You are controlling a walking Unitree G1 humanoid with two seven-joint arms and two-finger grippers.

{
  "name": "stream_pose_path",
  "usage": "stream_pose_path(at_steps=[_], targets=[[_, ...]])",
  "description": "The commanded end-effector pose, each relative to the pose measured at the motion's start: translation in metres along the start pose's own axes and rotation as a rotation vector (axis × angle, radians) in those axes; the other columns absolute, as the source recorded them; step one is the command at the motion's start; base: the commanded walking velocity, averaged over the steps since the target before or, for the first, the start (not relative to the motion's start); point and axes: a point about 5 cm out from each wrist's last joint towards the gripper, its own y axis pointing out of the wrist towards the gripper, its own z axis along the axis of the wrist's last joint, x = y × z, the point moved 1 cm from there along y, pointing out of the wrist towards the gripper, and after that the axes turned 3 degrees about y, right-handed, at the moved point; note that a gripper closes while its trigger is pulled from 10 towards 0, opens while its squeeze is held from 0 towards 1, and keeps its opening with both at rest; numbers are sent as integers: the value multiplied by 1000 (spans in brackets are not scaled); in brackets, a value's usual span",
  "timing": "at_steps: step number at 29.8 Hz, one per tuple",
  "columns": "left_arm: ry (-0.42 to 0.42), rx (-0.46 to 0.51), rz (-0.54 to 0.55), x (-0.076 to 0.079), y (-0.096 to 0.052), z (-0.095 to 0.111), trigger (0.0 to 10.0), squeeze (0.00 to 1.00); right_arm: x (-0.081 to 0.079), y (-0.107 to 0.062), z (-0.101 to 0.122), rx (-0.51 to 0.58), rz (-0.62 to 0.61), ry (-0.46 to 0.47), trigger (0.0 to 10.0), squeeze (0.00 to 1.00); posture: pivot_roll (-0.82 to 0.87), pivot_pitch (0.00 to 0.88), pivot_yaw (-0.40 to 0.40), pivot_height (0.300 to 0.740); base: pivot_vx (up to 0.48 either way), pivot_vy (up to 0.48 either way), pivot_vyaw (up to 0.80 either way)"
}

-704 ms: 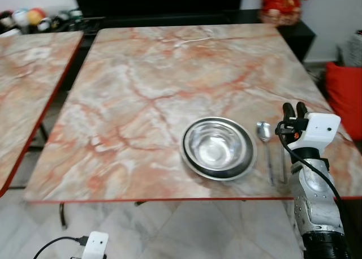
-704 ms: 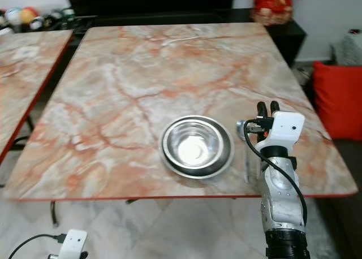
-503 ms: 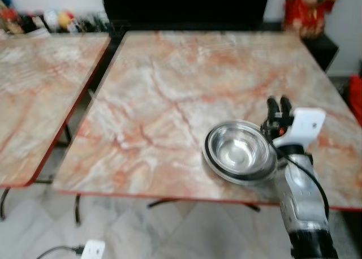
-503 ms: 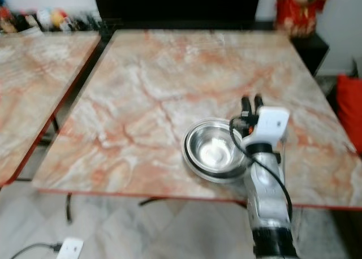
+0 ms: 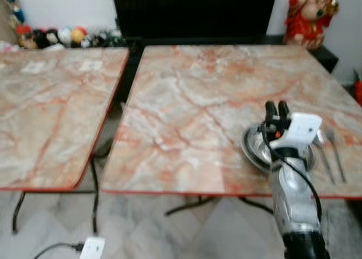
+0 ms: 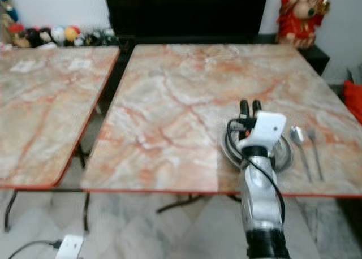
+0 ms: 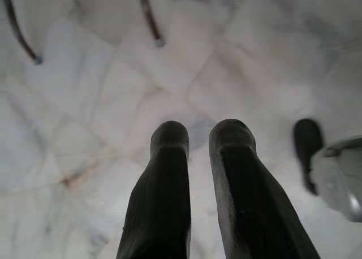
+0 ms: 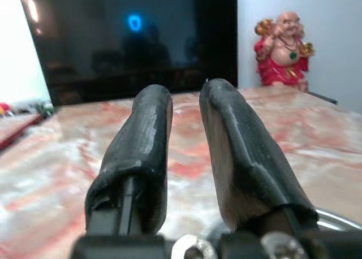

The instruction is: Setting the table

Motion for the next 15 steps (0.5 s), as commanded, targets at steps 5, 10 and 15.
stream_pose_path(at_steps=[5,10,15], targets=[[-13,-19,-7,6,0,-3,10000,0,1,2,-5,-15,0,-1,10000,0,-82,0,19,740,0,480,0],[-13,-25,-6,7,-1,-5,10000,0,-9,5,-5,-12,32,3,10000,0,-79,0,15,740,0,480,0],[-13,-30,-5,7,-1,-7,10000,0,-11,6,-6,-11,36,3,10000,0,-83,0,20,740,0,480,0]])
